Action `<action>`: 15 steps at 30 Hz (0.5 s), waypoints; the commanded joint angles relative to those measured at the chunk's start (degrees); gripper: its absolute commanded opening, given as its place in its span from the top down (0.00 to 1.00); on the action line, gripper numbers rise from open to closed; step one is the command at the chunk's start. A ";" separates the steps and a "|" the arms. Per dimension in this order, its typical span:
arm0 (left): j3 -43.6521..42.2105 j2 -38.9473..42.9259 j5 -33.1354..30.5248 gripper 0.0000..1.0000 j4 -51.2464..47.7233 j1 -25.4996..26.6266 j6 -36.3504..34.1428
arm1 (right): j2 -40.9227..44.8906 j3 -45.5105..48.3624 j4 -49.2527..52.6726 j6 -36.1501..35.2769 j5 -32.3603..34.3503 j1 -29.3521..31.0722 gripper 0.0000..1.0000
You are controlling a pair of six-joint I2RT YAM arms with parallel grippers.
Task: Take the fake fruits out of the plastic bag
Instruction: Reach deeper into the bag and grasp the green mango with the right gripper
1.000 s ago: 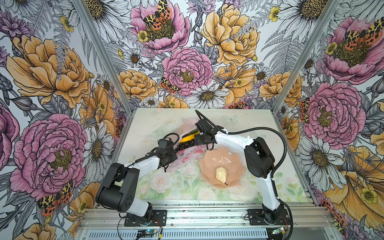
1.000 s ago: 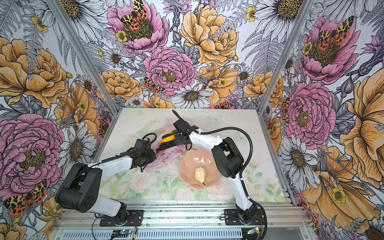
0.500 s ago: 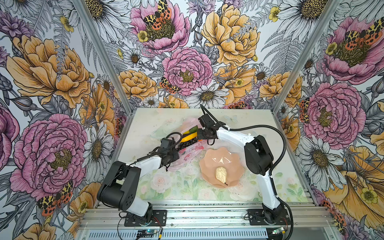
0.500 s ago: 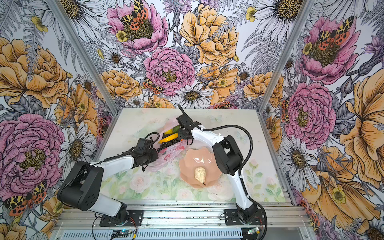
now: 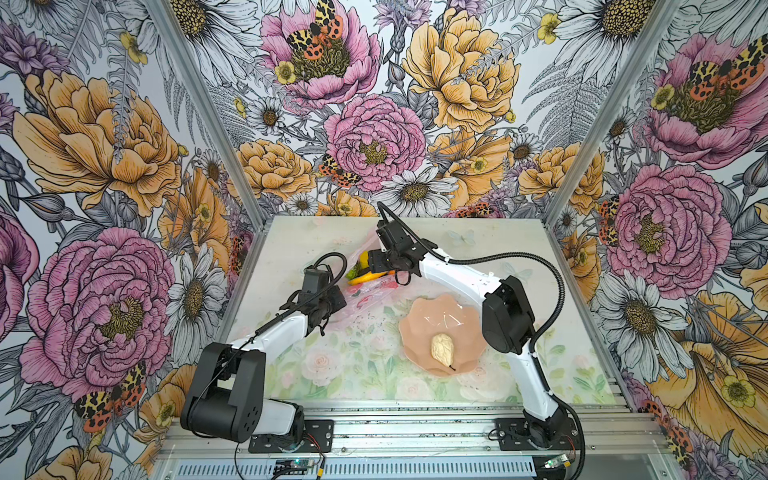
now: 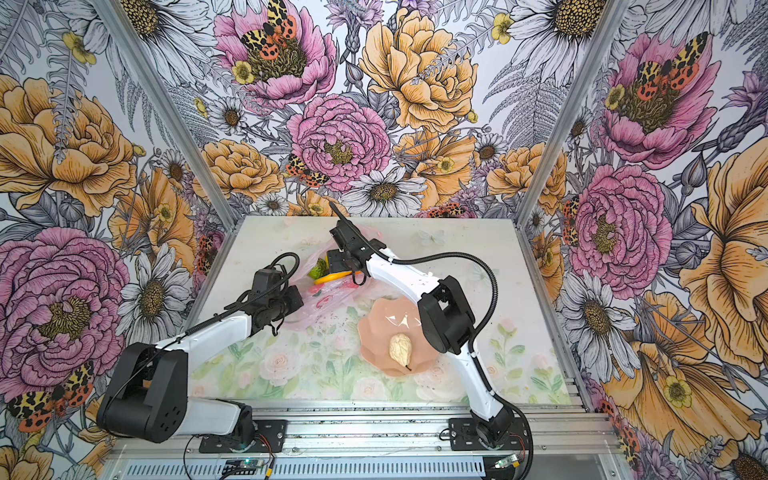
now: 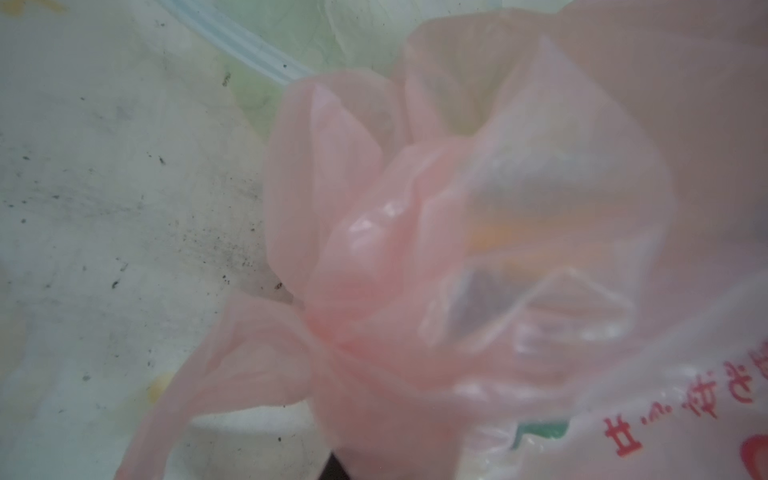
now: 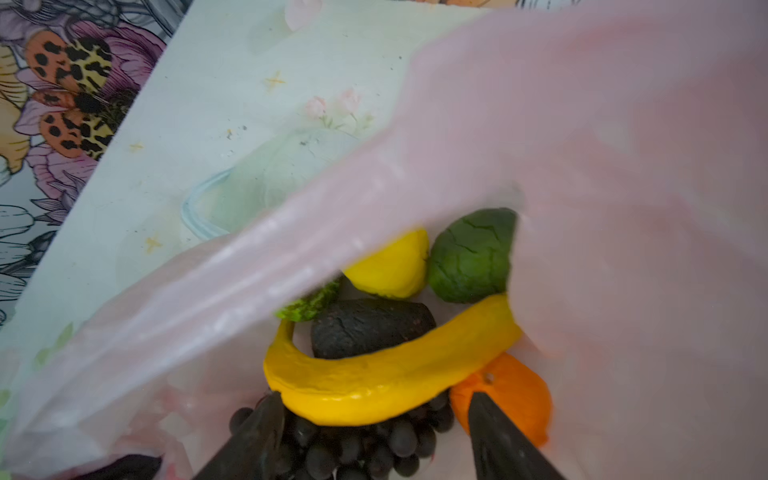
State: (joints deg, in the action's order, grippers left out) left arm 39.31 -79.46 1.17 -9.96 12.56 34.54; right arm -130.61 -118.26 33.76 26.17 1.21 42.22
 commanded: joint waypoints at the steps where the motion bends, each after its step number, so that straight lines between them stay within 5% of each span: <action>1: -1.12 0.89 2.06 0.95 2.46 -0.38 -0.02 | -5.13 -5.43 -0.39 -0.89 -3.32 1.41 0.28; 15: -2.46 0.09 4.01 0.97 4.54 -1.35 0.85 | -17.95 -21.87 -0.32 -1.01 -3.08 2.52 0.26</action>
State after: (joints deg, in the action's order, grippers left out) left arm 37.76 -79.48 3.62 -7.49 11.75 34.59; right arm -146.32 -135.92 33.95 25.78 -3.22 44.82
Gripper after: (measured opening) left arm 0.050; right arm 0.737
